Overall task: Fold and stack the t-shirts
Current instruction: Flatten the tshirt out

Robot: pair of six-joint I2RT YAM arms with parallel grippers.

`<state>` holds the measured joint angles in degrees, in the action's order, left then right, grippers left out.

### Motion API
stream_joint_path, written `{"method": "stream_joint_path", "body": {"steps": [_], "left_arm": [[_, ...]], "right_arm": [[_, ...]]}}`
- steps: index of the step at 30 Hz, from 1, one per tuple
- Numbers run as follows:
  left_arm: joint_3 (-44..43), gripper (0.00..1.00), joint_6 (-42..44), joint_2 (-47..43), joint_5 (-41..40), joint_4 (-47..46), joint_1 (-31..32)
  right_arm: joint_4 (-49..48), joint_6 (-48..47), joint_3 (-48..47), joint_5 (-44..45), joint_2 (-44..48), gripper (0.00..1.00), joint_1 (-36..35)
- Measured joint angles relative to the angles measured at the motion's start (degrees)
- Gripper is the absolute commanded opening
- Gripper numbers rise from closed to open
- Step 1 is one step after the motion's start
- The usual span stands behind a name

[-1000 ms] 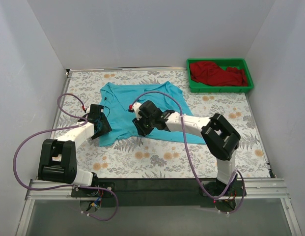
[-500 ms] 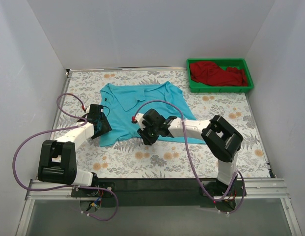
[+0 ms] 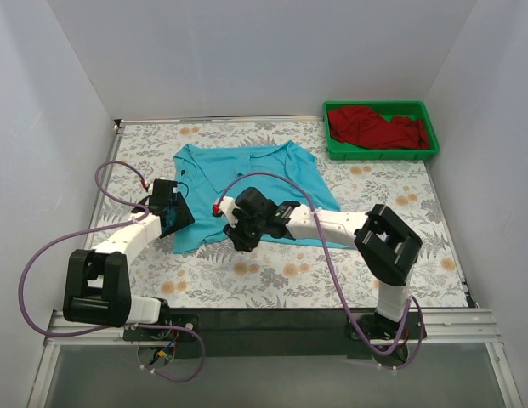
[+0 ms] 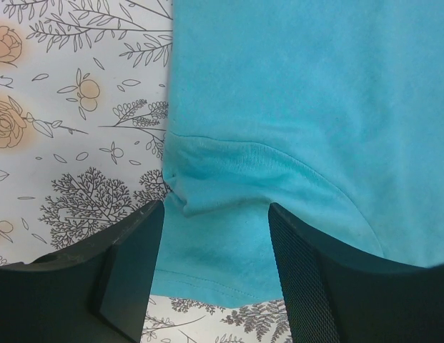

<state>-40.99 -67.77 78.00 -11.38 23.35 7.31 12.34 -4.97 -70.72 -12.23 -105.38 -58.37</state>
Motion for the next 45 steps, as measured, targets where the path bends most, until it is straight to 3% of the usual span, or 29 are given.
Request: {"method": "stream_joint_path", "body": {"steps": [9, 19, 22, 26, 28, 38, 42, 45], "left_arm": [[0.0, 0.56, 0.0, -0.1, 0.2, -0.1, 0.0], [0.0, 0.56, 0.0, -0.1, 0.3, -0.1, 0.0], [0.0, 0.56, 0.0, -0.1, 0.3, -0.1, 0.0], [0.0, 0.56, 0.0, 0.0, 0.3, -0.1, 0.0], [0.0, 0.56, 0.0, 0.0, 0.3, -0.1, 0.0], [0.0, 0.56, 0.0, 0.1, 0.3, 0.0, 0.0], [0.0, 0.56, 0.0, 0.1, 0.3, 0.0, 0.0], [0.0, 0.56, 0.0, 0.2, 0.3, 0.0, 0.0]], "right_arm": [[-9.6, -1.5, -10.9, -1.7, -11.0, 0.32, -2.3], [-11.6, -1.7, -14.9, -2.1, -18.3, 0.31, -2.3], [-12.1, -1.8, -15.1, -2.6, -18.6, 0.27, -2.3], [-12.5, -2.3, -15.1, -3.1, -18.6, 0.05, -2.4], [-12.5, -2.4, -15.1, -3.3, -18.6, 0.01, -2.4], [-12.8, -2.6, -14.6, -3.4, -18.6, 0.01, -2.5], [-13.9, -2.6, -13.6, -3.2, -18.4, 0.18, -2.5], [-14.4, -2.7, -12.6, -2.7, -17.9, 0.22, -2.6]]}}
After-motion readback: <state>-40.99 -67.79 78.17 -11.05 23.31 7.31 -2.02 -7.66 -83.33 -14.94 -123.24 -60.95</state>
